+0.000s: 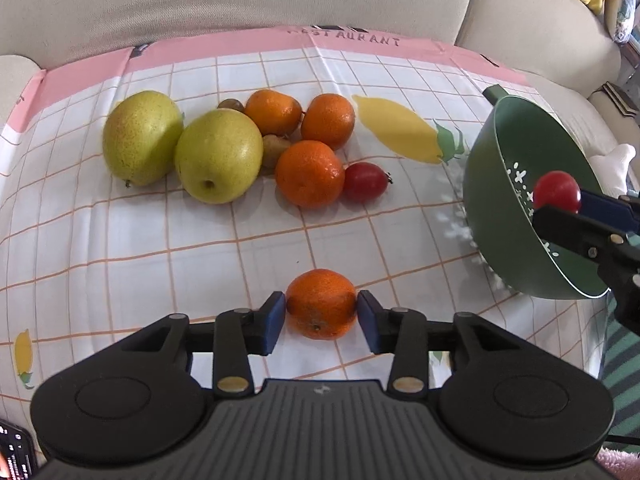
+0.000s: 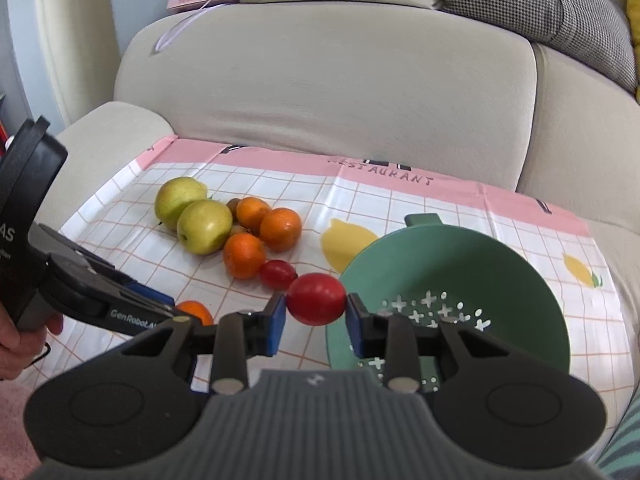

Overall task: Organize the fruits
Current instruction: 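Carry the mandarin and red tomato over the green colander with both tools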

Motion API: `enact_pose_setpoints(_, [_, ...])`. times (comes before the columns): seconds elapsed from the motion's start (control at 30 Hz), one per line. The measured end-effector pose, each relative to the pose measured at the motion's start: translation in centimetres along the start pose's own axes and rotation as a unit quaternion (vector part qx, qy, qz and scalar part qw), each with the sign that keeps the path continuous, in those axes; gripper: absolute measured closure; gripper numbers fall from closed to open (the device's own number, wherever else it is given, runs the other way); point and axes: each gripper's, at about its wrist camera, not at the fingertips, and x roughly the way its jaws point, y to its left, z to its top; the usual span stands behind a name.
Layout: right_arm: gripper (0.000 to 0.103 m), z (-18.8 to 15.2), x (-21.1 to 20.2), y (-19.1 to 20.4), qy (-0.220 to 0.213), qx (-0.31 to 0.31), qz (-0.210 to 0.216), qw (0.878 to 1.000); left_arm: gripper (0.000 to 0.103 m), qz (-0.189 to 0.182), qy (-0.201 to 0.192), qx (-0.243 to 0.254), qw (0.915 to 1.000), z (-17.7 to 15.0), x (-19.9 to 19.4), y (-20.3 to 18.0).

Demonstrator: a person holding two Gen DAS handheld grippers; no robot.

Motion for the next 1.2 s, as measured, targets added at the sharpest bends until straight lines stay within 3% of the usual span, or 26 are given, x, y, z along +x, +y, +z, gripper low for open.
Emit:
enact_pose_setpoints(0.1, [0.074,0.1,0.1,-0.2,0.0,0.0,-0.001,1.0,0.046,-0.001,0.014,0.007,0.9999,-0.2,0.8,-0.6])
enact_pose_setpoints(0.2, [0.074,0.0,0.3,-0.4,0.003,0.001,-0.003,1.0,0.052,-0.011,0.002,-0.01,0.9999,-0.3,0.9,-0.4])
enact_pose_setpoints(0.37, [0.073,-0.2,0.8,-1.0,0.018,0.006,-0.005,1.0,0.053,-0.005,-0.006,-0.013,0.9999,-0.3,0.4,-0.5])
enact_pose_setpoints(0.5, [0.073,0.0,0.5,-1.7,0.023,0.015,-0.004,1.0,0.054,-0.021,-0.035,-0.017,0.999,0.4,-2.0,-0.9])
enact_pose_setpoints(0.73, [0.073,0.6,0.2,-4.1,0.051,0.012,-0.018,0.998,0.054,-0.06,-0.088,0.053,0.993,3.6,-6.3,-5.7])
enact_pose_setpoints(1.0, [0.074,-0.2,1.2,-7.7,0.095,-0.023,-0.021,0.995,0.054,-0.085,-0.057,0.125,0.9868,6.1,-4.2,-12.8])
enact_pose_setpoints(1.2, [0.074,-0.8,3.0,-9.6,0.13,-0.048,-0.019,0.99,0.054,-0.063,-0.018,0.177,0.9821,6.6,-1.7,-16.0])
